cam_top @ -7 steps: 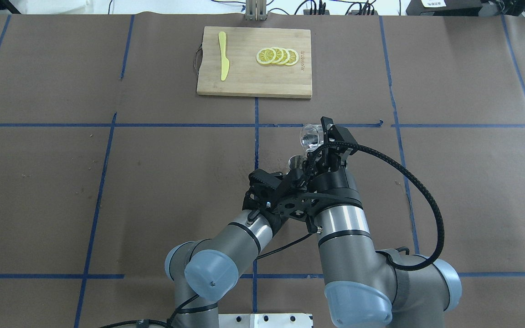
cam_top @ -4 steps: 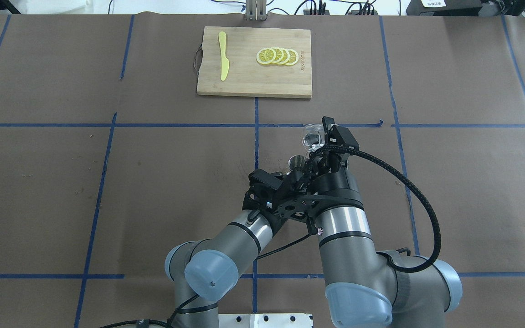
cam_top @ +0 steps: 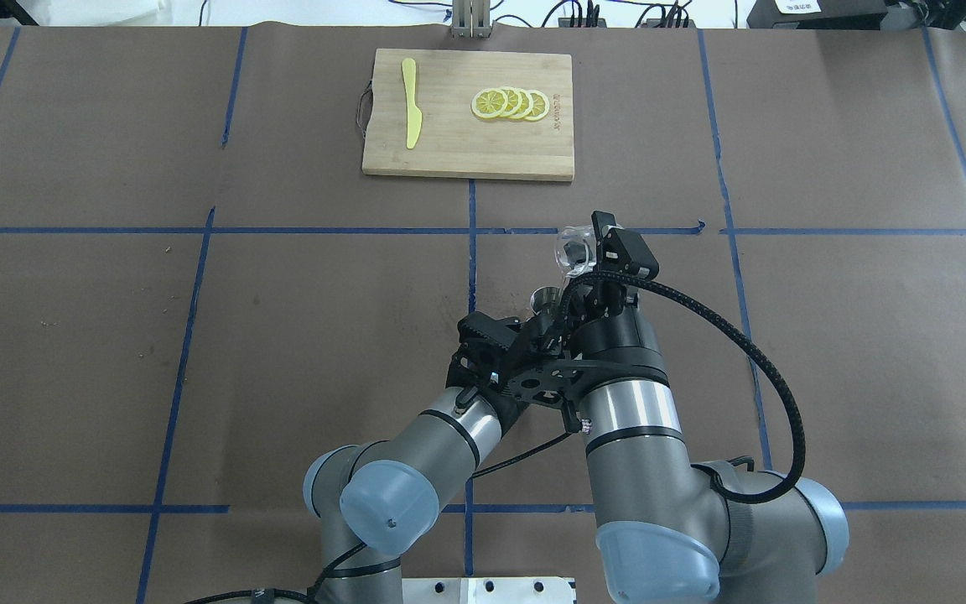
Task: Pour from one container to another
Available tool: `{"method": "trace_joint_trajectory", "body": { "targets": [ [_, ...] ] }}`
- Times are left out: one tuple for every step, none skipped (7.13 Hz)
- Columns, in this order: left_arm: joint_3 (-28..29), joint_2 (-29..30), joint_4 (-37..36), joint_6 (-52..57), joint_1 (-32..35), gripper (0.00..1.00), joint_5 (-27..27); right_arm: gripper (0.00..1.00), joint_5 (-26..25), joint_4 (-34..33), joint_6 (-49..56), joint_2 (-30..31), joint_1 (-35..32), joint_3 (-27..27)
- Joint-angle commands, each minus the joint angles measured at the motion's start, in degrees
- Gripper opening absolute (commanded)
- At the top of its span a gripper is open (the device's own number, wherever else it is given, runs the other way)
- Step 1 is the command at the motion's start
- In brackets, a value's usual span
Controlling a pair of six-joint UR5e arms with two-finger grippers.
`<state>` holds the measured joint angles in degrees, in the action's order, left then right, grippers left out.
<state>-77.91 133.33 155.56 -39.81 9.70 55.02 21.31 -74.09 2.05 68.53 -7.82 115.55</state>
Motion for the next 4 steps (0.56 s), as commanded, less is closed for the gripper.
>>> {"method": "trace_joint_trajectory", "body": {
  "targets": [
    [0.2,0.0,0.0,0.0,0.0,0.00,0.0,0.00,-0.6,0.0,0.9,0.0,0.0,-0.1],
    [0.2,0.1,0.0,0.0,0.0,0.00,0.0,0.00,-0.8,0.0,0.9,0.0,0.0,-0.2],
    [0.2,0.1,0.0,0.0,0.0,0.00,0.0,0.00,-0.8,0.0,1.1,-0.2,0.0,-0.4],
    [0.2,0.1,0.0,0.0,0.0,0.00,0.0,0.00,-0.9,0.0,1.3,-0.2,0.0,-0.5]
  ]
}}
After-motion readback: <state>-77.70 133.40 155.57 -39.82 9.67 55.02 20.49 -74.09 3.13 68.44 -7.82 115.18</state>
